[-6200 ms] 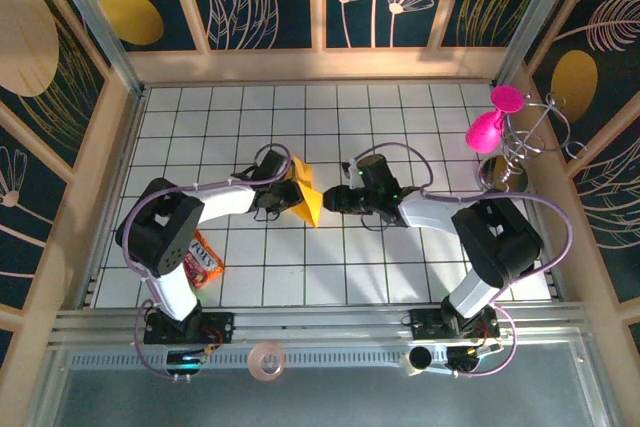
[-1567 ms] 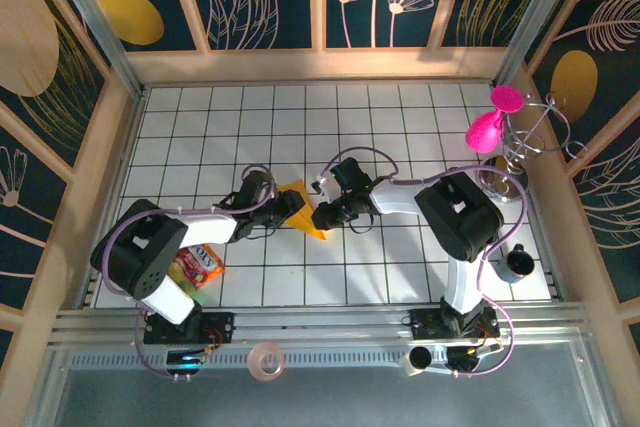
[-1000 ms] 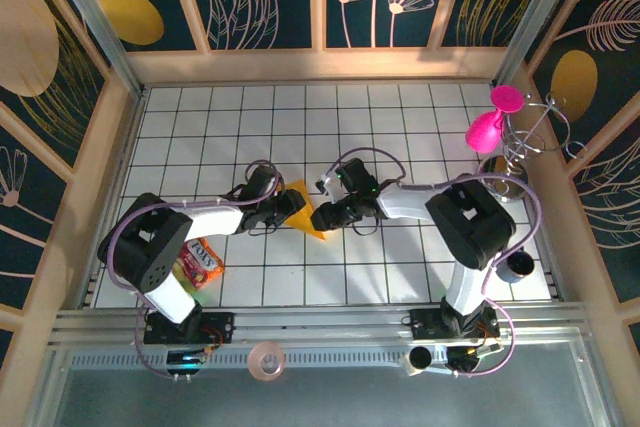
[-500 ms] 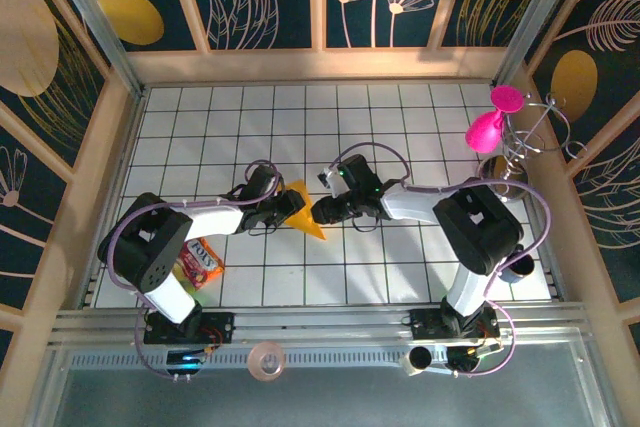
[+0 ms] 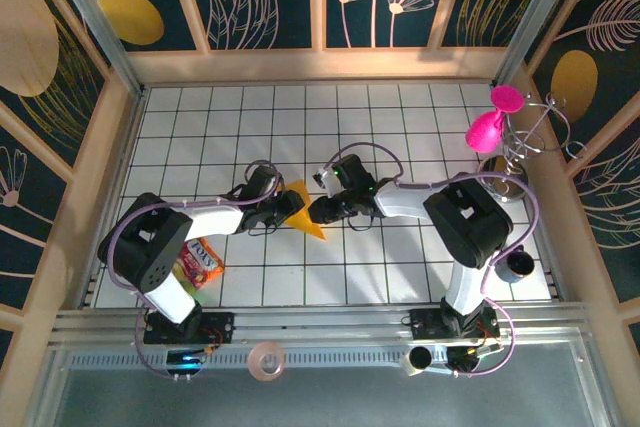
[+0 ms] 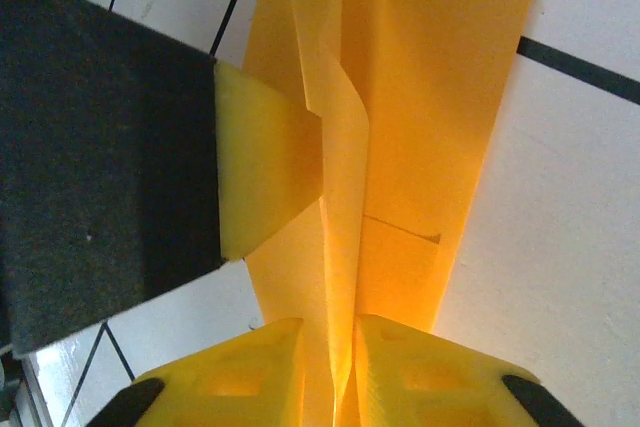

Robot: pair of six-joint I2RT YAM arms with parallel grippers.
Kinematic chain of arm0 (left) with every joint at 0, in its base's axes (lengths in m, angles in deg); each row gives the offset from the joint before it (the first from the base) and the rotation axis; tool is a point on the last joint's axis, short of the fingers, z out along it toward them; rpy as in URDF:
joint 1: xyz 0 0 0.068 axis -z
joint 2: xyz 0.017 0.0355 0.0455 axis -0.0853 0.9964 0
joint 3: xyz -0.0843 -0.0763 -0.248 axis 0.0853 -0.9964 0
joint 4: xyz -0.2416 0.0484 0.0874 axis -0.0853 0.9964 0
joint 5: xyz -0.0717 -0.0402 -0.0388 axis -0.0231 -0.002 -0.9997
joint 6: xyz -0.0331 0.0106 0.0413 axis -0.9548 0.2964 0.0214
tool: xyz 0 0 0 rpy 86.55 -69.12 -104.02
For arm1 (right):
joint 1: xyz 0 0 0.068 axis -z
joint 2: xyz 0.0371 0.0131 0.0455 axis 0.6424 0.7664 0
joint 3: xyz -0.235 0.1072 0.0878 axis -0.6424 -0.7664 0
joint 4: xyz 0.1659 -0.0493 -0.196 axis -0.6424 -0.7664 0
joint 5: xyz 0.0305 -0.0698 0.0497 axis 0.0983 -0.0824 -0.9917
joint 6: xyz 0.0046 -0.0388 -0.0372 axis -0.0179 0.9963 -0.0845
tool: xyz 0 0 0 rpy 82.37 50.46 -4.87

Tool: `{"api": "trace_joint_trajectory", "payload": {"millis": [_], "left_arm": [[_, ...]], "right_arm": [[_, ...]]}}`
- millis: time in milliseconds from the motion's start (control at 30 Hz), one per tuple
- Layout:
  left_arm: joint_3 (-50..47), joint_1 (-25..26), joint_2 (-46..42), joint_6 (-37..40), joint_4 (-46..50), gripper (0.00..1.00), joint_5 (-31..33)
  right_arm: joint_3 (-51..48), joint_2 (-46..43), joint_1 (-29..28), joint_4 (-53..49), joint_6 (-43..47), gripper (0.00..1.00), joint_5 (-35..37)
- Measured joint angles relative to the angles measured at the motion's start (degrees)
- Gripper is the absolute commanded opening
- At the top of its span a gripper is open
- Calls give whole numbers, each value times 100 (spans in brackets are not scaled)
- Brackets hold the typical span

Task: Fold a paper plane with a square sheet of paper (pick it up from the middle)
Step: Fourth fold the wing at the center of the table.

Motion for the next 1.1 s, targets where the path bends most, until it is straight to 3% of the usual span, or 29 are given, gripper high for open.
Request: {"api": "trace_joint_trajectory", "payload": {"millis": [133, 300, 567, 867, 1100], "left_arm": [[-9, 0, -4, -2, -7, 42, 15], [-352, 13, -363, -31, -127, 47, 264], [-654, 11, -1504, -46, -166, 48, 756], [-654, -70, -1473, -48, -107, 46, 855], [-761, -105, -1425, -79, -111, 38, 813]], "right_arm": [[7, 39, -35, -2, 7, 7, -20], [7, 46, -109, -2, 50, 2, 50], [7, -118, -164, -98, 94, 0, 590], [57, -459, -584, -481, 448, 0, 1707], [166, -337, -839, -664, 507, 0, 1956]]}}
